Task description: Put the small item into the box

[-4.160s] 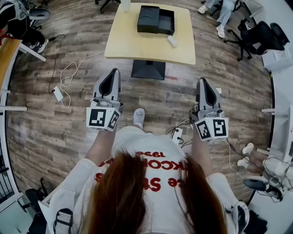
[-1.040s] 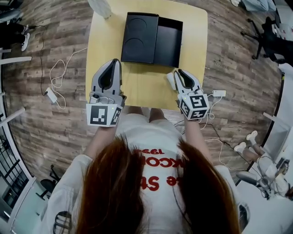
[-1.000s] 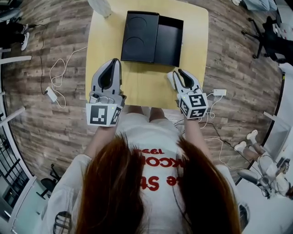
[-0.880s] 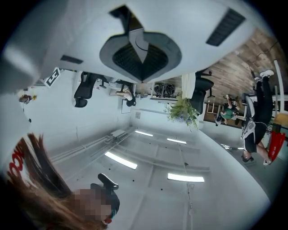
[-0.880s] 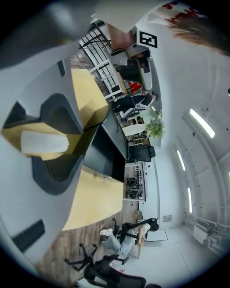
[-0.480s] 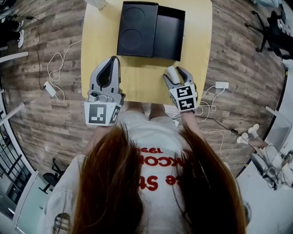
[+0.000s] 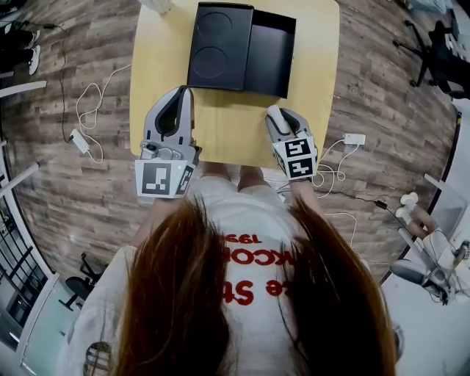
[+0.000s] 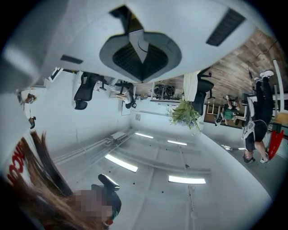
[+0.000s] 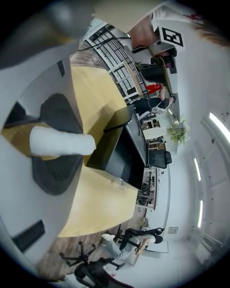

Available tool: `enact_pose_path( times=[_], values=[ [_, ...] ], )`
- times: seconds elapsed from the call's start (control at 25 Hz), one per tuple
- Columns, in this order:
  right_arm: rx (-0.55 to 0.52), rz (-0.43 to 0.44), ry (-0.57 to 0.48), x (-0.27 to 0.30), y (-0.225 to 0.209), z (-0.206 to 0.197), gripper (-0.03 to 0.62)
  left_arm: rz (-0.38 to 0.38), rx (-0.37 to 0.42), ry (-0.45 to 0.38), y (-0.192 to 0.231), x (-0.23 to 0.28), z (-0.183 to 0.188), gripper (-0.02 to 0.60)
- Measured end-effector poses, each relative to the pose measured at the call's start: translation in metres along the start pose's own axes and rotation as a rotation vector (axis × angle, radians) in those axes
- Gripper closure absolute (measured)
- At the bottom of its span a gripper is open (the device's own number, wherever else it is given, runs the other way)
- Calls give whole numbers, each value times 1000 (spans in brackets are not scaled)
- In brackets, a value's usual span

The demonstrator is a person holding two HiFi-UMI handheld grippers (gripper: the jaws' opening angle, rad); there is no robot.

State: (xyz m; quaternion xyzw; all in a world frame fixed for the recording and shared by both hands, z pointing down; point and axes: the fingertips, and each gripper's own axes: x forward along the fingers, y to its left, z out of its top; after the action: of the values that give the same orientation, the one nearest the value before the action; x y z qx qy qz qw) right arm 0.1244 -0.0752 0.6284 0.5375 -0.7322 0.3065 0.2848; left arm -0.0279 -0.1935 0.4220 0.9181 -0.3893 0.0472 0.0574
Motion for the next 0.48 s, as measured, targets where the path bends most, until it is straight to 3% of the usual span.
enact_pose_path(
  times=[0.48],
  values=[
    [75, -10, -357, -57, -15, 102, 451, -1, 34, -96, 0, 13, 36, 575]
  ],
)
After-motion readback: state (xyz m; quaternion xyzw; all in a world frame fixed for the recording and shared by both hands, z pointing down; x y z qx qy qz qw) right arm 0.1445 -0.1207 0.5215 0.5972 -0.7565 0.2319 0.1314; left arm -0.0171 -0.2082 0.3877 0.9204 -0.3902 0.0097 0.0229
